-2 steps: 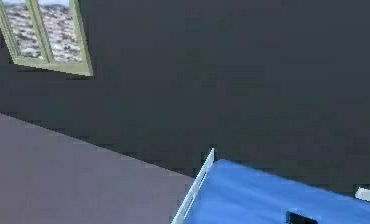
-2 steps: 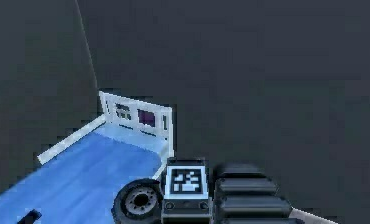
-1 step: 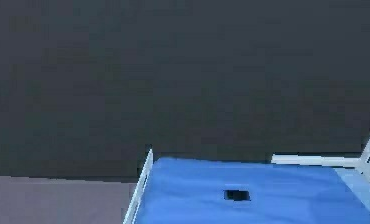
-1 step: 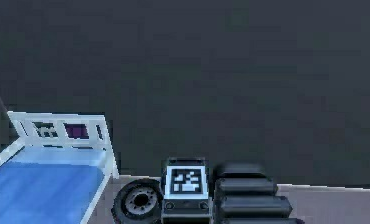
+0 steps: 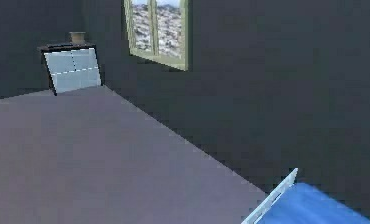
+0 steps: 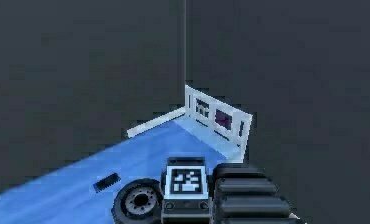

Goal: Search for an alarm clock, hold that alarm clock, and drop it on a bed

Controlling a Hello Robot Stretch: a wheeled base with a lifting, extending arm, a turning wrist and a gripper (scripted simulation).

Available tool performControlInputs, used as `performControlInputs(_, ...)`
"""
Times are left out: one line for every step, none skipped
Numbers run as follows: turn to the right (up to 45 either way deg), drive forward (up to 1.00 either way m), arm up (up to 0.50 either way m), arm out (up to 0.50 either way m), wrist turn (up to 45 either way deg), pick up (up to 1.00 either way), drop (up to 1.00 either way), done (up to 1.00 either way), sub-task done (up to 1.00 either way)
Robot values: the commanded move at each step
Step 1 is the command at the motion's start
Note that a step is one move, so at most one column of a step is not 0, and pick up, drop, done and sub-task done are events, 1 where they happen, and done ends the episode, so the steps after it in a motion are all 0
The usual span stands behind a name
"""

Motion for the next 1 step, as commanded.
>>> performControlInputs(-45.0,0.00,0.00,0.00,0.0,0.00,0.00,0.00,0.00)
